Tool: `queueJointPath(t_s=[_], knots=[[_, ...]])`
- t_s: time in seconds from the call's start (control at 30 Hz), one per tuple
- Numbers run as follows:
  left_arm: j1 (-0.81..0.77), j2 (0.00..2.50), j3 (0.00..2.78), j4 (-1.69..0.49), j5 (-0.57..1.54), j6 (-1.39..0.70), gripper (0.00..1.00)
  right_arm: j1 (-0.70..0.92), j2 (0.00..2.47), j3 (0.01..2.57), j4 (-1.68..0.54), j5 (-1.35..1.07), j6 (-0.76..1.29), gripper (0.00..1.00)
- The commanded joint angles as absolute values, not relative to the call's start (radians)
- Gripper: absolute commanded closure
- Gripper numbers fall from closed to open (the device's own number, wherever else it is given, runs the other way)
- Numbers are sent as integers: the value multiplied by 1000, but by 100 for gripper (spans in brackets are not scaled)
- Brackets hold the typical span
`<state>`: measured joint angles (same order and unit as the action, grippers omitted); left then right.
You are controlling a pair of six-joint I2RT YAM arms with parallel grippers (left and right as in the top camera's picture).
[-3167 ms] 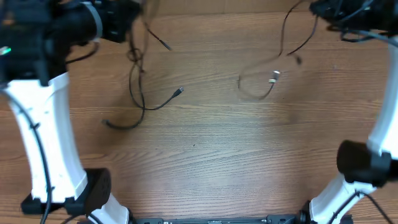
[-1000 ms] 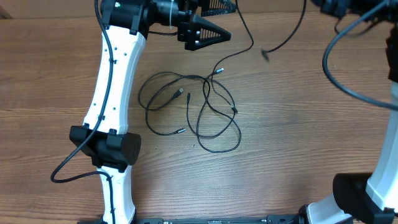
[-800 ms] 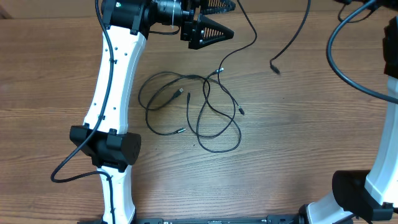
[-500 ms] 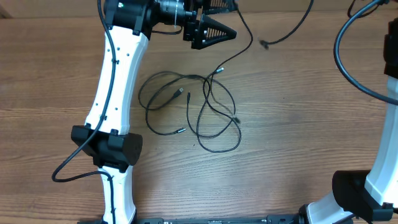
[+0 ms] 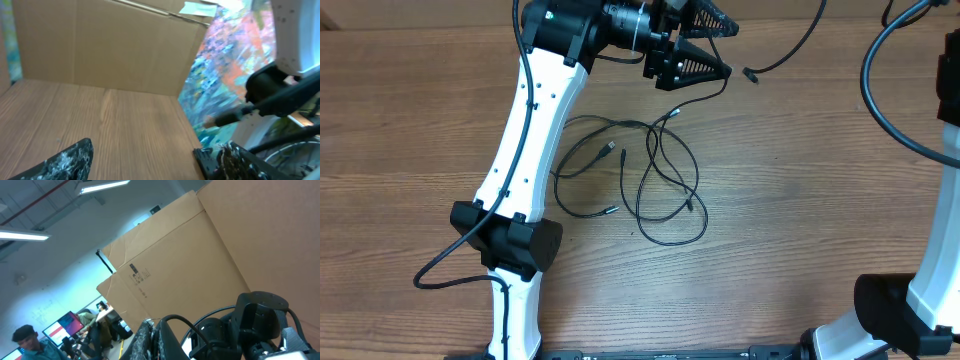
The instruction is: Untangle cables
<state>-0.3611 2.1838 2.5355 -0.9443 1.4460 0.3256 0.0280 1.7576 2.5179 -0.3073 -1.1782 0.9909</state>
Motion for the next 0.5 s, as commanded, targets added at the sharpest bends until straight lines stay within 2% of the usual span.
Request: queueJointPath(t_s=[0.0,0.47], knots=[[-353,2202,2539,-937,1583,341,15,31,1747,2527,-304,-1168,986,96],[-355,2202,2539,-932,1544,337,14,-6,1755,2527,-308,-1131,982,96]])
